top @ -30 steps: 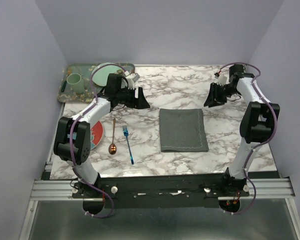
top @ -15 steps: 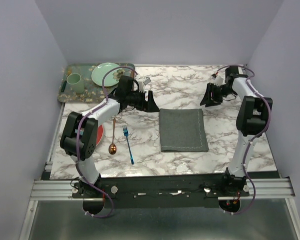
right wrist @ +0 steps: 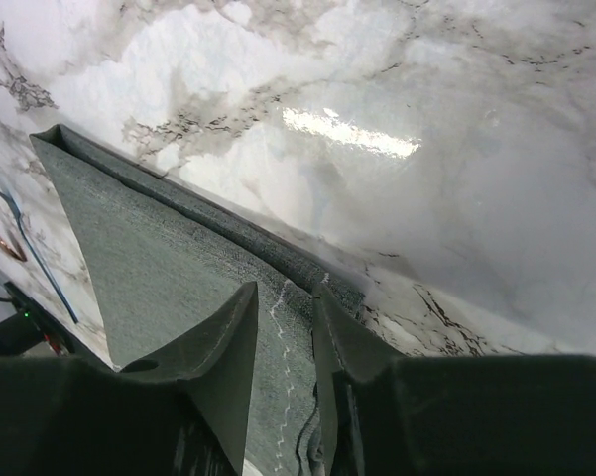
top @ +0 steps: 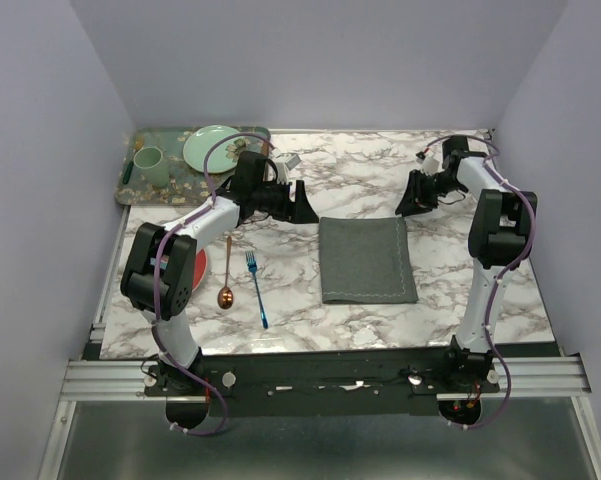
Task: Fold the napkin into a case and place the utensils inside
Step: Move the square-folded napkin to the center of the board.
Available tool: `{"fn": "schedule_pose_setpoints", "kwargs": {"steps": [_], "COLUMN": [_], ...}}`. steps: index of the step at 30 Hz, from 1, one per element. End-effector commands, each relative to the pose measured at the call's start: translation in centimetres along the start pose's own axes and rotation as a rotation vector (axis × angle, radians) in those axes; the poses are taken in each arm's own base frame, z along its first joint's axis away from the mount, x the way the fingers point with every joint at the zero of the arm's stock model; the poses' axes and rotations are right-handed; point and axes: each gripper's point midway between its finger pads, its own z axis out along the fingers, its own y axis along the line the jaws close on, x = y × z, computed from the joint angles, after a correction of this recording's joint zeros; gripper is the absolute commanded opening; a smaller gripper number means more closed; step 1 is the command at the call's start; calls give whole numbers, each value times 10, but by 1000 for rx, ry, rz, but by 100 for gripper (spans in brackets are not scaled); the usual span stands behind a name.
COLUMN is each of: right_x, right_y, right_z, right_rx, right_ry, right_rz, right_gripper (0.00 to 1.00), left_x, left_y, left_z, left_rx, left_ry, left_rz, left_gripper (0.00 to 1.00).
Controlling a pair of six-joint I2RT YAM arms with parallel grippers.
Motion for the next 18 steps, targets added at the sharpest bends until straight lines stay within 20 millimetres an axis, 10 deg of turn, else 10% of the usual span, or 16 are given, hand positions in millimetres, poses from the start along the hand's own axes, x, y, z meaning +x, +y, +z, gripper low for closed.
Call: {"fn": "schedule_pose_setpoints", "kwargs": {"steps": [1,18], "right_x": [3,12], "right_y": [-1,-10], "right_z": [8,2], "right_rx": [-13,51], "right_ry": [11,48], "right_rz": [11,2], "right_gripper": [32,36], "left_x": [1,-1], "left_y": [0,0], "left_z": [3,2], "left_rx": [21,17], "left_ry": [0,-2], "left_rz": [2,9], "left_gripper": [77,77]}}
